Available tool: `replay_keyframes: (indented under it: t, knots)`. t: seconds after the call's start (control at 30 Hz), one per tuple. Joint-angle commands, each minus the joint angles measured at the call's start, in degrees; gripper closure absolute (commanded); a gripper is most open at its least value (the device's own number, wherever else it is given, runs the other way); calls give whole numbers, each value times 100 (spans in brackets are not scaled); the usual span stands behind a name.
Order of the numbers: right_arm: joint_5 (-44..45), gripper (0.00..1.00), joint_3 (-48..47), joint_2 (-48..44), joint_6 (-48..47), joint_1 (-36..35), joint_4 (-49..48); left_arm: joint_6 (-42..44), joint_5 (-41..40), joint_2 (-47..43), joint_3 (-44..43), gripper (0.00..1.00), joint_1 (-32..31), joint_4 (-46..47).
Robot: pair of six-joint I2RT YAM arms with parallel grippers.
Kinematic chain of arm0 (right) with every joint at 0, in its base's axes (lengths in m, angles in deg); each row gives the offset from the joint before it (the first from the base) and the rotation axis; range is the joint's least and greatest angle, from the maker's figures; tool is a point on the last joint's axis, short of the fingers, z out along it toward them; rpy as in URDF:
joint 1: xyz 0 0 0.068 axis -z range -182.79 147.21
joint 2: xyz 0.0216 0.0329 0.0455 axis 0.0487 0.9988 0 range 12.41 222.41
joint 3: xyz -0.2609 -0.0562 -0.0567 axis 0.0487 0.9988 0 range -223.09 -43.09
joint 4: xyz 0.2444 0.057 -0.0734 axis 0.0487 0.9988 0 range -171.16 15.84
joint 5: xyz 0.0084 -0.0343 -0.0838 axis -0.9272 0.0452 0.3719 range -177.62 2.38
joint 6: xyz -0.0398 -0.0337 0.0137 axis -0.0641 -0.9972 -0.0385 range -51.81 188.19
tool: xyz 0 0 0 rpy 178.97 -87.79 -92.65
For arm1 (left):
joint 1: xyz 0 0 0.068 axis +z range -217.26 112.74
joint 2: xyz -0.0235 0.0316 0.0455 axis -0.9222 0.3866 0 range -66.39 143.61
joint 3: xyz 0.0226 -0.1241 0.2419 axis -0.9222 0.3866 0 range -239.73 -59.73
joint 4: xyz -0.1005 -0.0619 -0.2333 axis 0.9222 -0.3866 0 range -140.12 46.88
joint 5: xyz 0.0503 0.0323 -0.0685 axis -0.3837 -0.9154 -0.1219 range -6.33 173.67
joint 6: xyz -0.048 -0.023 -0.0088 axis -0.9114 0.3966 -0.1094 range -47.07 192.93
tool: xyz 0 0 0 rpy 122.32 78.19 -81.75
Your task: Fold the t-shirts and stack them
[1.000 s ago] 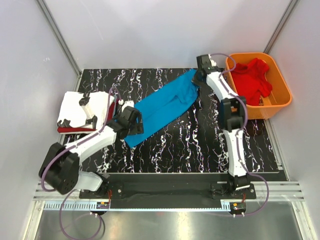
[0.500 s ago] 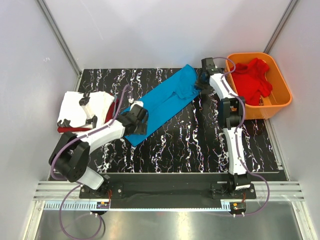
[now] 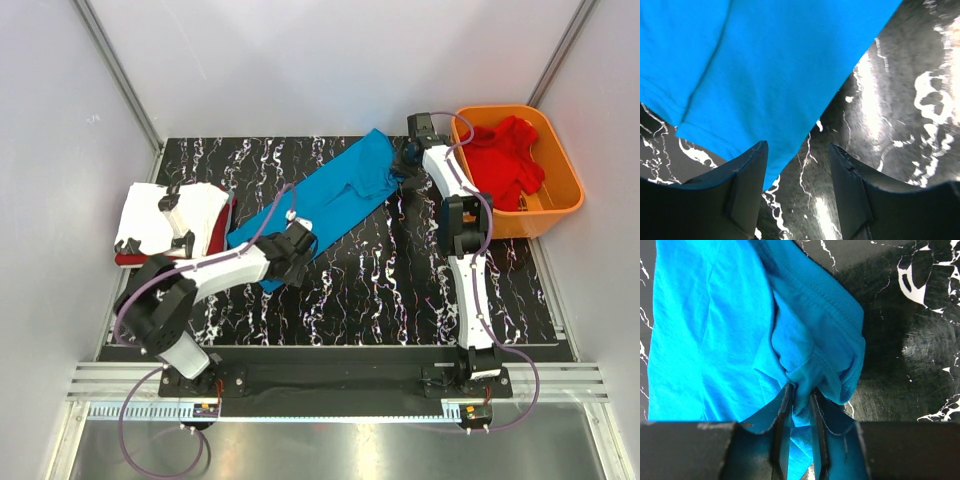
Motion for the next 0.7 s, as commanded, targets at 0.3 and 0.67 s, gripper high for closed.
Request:
replay_keyframes:
  t: [0.3,0.67]
  knots:
    - [-244,73,6,-229,-57,91,-142,-309,-132,1027,-576,90,-43,-471]
    - [-298,76,-46,-176,-215,337,-1,-1249,747,797,-1085,100,-1598,-321]
